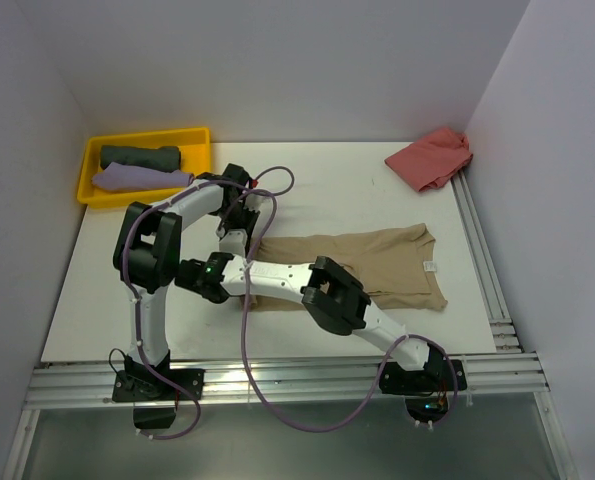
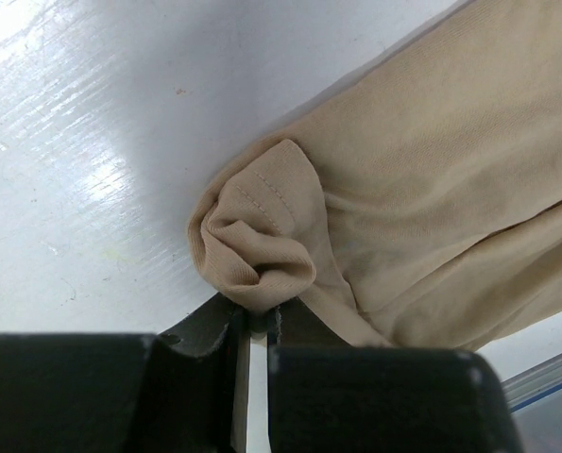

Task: Roll the t-shirts
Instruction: Roll the tshirt

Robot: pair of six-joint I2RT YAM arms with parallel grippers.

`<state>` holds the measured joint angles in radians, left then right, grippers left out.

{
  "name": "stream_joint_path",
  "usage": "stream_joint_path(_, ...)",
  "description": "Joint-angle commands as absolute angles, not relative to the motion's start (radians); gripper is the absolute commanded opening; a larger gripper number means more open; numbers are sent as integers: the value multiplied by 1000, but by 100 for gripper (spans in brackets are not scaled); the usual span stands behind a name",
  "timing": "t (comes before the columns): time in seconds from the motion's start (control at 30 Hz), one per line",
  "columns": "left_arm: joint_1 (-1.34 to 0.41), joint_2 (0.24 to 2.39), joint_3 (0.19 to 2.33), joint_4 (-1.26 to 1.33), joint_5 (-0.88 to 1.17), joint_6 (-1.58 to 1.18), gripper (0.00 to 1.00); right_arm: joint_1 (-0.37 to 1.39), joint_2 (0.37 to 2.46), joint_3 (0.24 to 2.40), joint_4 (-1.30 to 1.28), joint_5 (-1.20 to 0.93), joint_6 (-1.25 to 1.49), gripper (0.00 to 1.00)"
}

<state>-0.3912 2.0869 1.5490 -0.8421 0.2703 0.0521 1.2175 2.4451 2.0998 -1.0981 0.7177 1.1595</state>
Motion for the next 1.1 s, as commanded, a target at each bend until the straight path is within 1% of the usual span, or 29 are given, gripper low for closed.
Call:
stream_joint_path(0.0,-400,2108,1565,-819,232,78,4,1236,2461,2079,-1134,707,1201,20)
stream_joint_path(0.03,-400,2106,1565,-818,232,78,5,1238,2451,2069,-1120,695,1200,17)
stream_joint_path(0.07,-400,2106,1566,-816,241,78,10,1238,2444,2037,-1082,669,1195,12)
stream_joint_path(0.1,-400,2103,1566,-813,244,78,13,1238,2433,2016,-1059,657,1193,9)
stream_joint_path(0.17,-399,2095,1572,-813,256,81,19,1236,2389,1933,-1004,631,1192,6)
stream_joint_path(0.2,-396,2094,1581,-822,262,84,26,1236,2369,1899,-927,617,1189,4)
stream_joint_path(0.23,-394,2094,1592,-831,290,90,30,1235,2320,1860,-881,592,1184,3)
stream_joint_path(0.27,-384,2094,1624,-841,304,94,40,1230,2294,1777,-830,577,1178,3)
stream_joint_path(0.33,-353,2085,1664,-882,375,101,48,1223,2211,1691,-671,522,1164,2)
stream_joint_path(0.37,-339,2080,1708,-902,406,106,52,1212,2182,1601,-611,500,1160,2)
stream_joint_path(0.4,-321,2072,1733,-916,434,107,57,1204,2154,1553,-483,479,1151,2)
stream_joint_path(0.43,-286,2059,1753,-948,487,113,58,1197,2099,1507,-418,427,1147,2)
stream_joint_path(0.47,-269,2049,1790,-962,512,120,61,1181,2074,1417,-350,401,1144,2)
stream_joint_path(0.5,-252,2042,1804,-974,531,133,61,1174,2051,1375,-221,368,1144,2)
stream_joint_path(0.57,-209,2011,1819,-1005,570,150,62,1154,1999,1263,-94,281,1144,2)
stream_joint_path(0.6,-195,1999,1815,-1011,584,166,63,1134,1979,1234,26,250,1150,2)
stream_joint_path(0.67,-158,1964,1784,-1017,598,179,63,1112,1968,1157,147,189,1160,2)
stream_joint_path(0.7,-147,1954,1769,-1017,620,195,62,1094,1967,1135,254,145,1176,2)
stream_joint_path(0.8,-112,1913,1695,-1005,637,221,62,1069,1991,1086,426,60,1213,1)
stream_joint_path(0.9,-94,1888,1629,-988,631,245,62,1045,2011,1051,559,20,1268,0)
stream_joint_path(1.07,-91,1865,1475,-902,586,247,62,1031,2022,991,607,21,1339,0)
